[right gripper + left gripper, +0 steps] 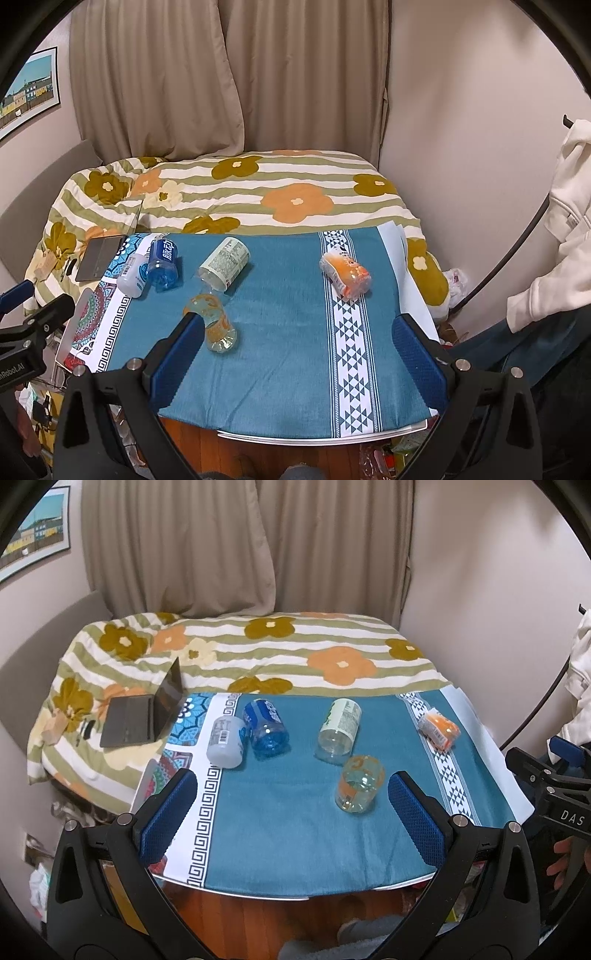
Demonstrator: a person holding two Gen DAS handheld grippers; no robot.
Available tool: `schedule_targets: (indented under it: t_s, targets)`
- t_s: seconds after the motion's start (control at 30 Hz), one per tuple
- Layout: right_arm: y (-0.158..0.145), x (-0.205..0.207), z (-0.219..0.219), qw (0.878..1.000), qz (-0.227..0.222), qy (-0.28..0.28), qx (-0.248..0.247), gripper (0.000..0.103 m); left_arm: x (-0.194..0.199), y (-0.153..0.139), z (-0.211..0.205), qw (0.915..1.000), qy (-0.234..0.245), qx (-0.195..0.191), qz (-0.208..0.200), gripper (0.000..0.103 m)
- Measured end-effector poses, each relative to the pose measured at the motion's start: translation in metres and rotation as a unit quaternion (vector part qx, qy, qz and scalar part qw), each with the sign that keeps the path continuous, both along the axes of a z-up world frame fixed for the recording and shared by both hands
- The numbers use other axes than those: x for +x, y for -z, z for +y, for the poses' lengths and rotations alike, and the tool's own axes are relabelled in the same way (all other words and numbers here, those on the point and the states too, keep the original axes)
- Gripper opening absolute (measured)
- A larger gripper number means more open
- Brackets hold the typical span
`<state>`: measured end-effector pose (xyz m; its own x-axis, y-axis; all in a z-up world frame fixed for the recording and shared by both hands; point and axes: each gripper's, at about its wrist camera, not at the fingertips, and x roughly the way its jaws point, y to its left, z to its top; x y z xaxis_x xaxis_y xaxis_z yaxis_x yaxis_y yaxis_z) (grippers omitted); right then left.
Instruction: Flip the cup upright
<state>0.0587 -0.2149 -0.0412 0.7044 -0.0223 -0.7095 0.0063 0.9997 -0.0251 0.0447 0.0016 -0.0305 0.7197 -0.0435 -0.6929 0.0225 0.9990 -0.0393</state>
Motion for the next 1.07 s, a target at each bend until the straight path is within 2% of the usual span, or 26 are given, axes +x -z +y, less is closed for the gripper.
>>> schedule_targets:
  t_s: [1.07]
  targets:
    - [-0.002, 0.007, -0.004, 1.000, -0.003, 0.005, 0.002, 0.101, 0.003, -0.001, -0.013, 0.9993, 0.001, 0.032, -0.019, 0.103]
